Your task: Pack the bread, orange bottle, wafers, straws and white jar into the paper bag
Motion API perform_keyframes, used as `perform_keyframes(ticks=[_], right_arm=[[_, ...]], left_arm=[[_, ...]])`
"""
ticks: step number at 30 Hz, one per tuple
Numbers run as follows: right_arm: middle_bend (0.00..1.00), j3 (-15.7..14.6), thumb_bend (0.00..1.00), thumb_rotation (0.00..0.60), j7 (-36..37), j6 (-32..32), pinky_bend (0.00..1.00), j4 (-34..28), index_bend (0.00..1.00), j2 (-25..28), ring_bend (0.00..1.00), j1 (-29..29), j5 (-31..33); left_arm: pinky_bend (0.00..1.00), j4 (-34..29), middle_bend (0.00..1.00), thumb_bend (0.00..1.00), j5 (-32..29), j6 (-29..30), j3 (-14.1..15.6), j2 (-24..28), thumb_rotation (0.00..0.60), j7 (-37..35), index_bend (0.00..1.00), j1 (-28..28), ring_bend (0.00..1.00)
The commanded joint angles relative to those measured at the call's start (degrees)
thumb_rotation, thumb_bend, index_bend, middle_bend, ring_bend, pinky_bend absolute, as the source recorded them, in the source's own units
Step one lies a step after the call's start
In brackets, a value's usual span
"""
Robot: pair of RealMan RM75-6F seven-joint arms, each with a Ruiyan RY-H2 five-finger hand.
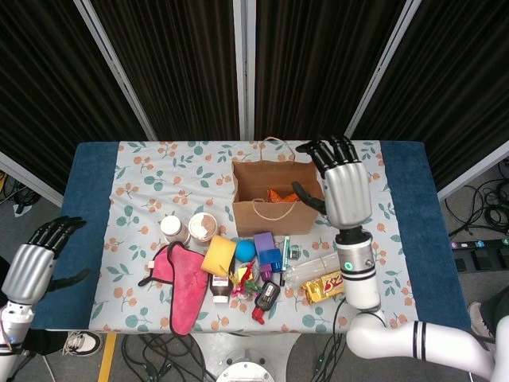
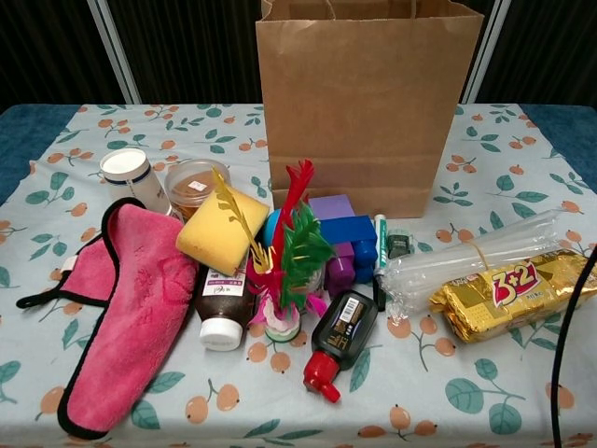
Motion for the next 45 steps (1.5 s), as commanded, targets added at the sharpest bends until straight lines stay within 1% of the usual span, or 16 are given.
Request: perform_keyframes(ticks=[1, 2, 4, 5, 7, 8, 10, 13, 16, 18, 22, 26, 29, 35, 38, 45], right_arm=[[0.37, -3.1, 0.08, 0.600, 2.2, 4.1, 0.22, -6.1, 0.34, 6.1, 0.22, -5.5, -5.8], [0.38, -5.3, 0.08, 0.600, 2.7, 5.2, 0.23, -8.3, 0.35, 8.6, 0.23, -8.0, -7.8], [0.40, -9.7, 0.08, 0.600, 2.8, 6.1, 0.25, -11.8, 0.37, 12.7, 0.25, -12.3, -9.4], [0.41, -13.0, 0.07, 0.600, 2.0, 6.0, 0.26, -14.0, 0.38, 15.9, 0.26, -15.1, -9.7], [0.41, -18.1, 0.07, 0.600, 1.0, 5.5, 0.26, -15.4, 0.38, 20.3, 0.26, -18.7, -11.4], [0.41, -21.2, 0.07, 0.600, 1.1, 5.3, 0.27, -14.5, 0.38, 22.2, 0.26, -20.6, -13.4], [0.41, -26.1, 0.07, 0.600, 2.9, 4.8, 0.27, -11.0, 0.38, 23.8, 0.26, -23.2, -16.8], [0.41, -30.8, 0.07, 0.600, 7.4, 4.2, 0.27, -4.0, 0.38, 23.0, 0.26, -25.7, -20.5], [0.41, -33.4, 0.06, 0.600, 11.5, 3.4, 0.27, 4.6, 0.39, 20.1, 0.26, -27.1, -22.9], [0.41, -34.1, 0.05, 0.600, 13.9, 1.9, 0.27, 8.4, 0.39, 18.7, 0.26, -27.2, -22.8], [0.39, -35.0, 0.02, 0.600, 19.3, -2.6, 0.26, 15.2, 0.39, 17.0, 0.25, -25.2, -24.4], [0.35, -37.0, 0.00, 0.600, 22.0, -7.5, 0.22, 18.5, 0.35, 16.8, 0.21, -23.2, -26.8], [0.35, -37.7, 0.00, 0.600, 21.4, -8.4, 0.22, 20.6, 0.34, 15.3, 0.20, -23.2, -28.2], [0.35, -36.8, 0.00, 0.600, 22.2, -7.3, 0.21, 24.9, 0.34, 11.0, 0.20, -23.3, -29.6], [0.35, -35.6, 0.00, 0.600, 22.5, -6.5, 0.21, 27.4, 0.34, 8.1, 0.20, -23.4, -29.3], [0.33, -33.9, 0.00, 0.600, 24.9, -6.9, 0.19, 33.2, 0.33, 2.7, 0.18, -22.9, -28.0]], left_arm=[[0.22, -0.4, 0.29, 0.10, 0.2, 0.2, 0.1, 0.0, 0.600, 0.3, 0.23, 0.1, 0.17], [0.22, -0.5, 0.29, 0.10, 0.3, 0.2, 0.1, 0.0, 0.600, 0.4, 0.23, 0.1, 0.17], [0.22, -0.7, 0.29, 0.10, 0.4, 0.2, 0.2, 0.0, 0.600, 0.6, 0.23, 0.1, 0.17], [0.22, -0.8, 0.29, 0.10, 0.6, 0.2, 0.3, -0.1, 0.600, 0.7, 0.23, 0.1, 0.17], [0.22, -1.0, 0.29, 0.10, 0.8, 0.2, 0.5, -0.2, 0.600, 0.9, 0.23, 0.1, 0.17], [0.22, -1.1, 0.29, 0.10, 1.1, 0.2, 0.6, -0.3, 0.600, 1.1, 0.23, 0.1, 0.17], [0.22, -1.3, 0.29, 0.10, 1.5, 0.4, 0.8, -0.5, 0.600, 1.4, 0.23, 0.2, 0.17], [0.22, -1.7, 0.29, 0.10, 1.9, 0.7, 1.1, -0.7, 0.600, 1.9, 0.23, 0.4, 0.17], [0.22, -2.0, 0.29, 0.10, 2.2, 1.1, 1.3, -0.8, 0.600, 2.2, 0.23, 0.7, 0.17], [0.22, -2.0, 0.29, 0.10, 2.4, 1.3, 1.4, -0.8, 0.600, 2.4, 0.23, 0.8, 0.17], [0.22, -2.3, 0.29, 0.10, 2.6, 1.7, 1.4, -0.5, 0.600, 2.7, 0.23, 1.0, 0.17], [0.22, -2.4, 0.29, 0.10, 2.6, 2.0, 1.4, -0.3, 0.600, 2.8, 0.23, 1.1, 0.17], [0.22, -2.3, 0.29, 0.10, 2.4, 2.1, 1.4, -0.4, 0.600, 2.6, 0.23, 1.3, 0.17], [0.22, -1.7, 0.29, 0.10, 2.8, 2.2, 1.6, -0.7, 0.600, 2.5, 0.23, 1.4, 0.17], [0.22, -1.7, 0.29, 0.10, 2.8, 2.7, 1.3, -0.8, 0.600, 2.1, 0.23, 1.4, 0.17], [0.22, -0.9, 0.29, 0.10, 3.0, 3.4, 1.1, -1.0, 0.600, 1.5, 0.23, 1.5, 0.17]])
